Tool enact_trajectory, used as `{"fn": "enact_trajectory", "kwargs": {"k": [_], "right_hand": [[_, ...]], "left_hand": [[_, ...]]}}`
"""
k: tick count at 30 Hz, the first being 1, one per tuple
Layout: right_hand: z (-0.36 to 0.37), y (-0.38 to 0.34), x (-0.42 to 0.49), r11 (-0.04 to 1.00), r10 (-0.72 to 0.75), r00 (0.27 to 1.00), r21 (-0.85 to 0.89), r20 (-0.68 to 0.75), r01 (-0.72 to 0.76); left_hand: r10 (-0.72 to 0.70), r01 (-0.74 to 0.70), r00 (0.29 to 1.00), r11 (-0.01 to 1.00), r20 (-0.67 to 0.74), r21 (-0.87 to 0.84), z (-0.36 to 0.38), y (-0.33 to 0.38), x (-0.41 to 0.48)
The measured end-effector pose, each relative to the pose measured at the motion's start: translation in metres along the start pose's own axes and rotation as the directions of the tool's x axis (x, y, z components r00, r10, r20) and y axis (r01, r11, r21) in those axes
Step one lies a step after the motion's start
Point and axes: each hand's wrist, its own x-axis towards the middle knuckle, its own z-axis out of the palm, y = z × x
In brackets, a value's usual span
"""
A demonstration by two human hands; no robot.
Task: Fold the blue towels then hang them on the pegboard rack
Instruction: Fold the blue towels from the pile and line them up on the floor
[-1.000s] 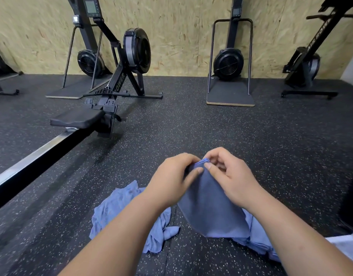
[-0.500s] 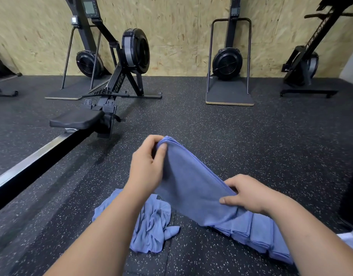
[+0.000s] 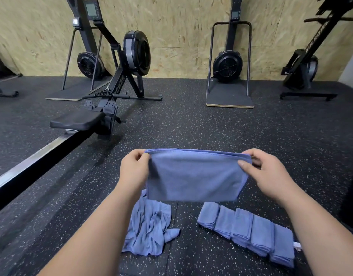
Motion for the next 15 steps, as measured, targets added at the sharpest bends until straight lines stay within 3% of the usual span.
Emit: {"fn": "enact_trajectory", "kwargs": {"k": [4,11,13,15], "right_hand": [[0.005,-0.01,0.0,0.978,0.015,0.996,0.207,-0.084,0.002],[0.007,-0.018,-0.003,0.971,0.018,0.996,0.237,-0.09,0.004],[0.008,-0.021,-0.005,0.976,0.0,0.999,0.219,-0.053,0.012],[0.01,-0.026,-0.006,0.977,-0.033,0.999,0.209,-0.005,0.033]], "left_hand": [[-0.178,0.174,0.984,0.974,-0.019,-0.144,0.004,0.009,-0.004],[-0.321,0.324,0.945,0.904,0.055,-0.28,0.014,0.02,-0.016],[-0.255,0.251,0.967,0.938,0.017,-0.239,0.019,0.026,-0.022],[-0.034,0.032,0.999,0.995,-0.02,-0.093,0.024,0.025,-0.027]]}}
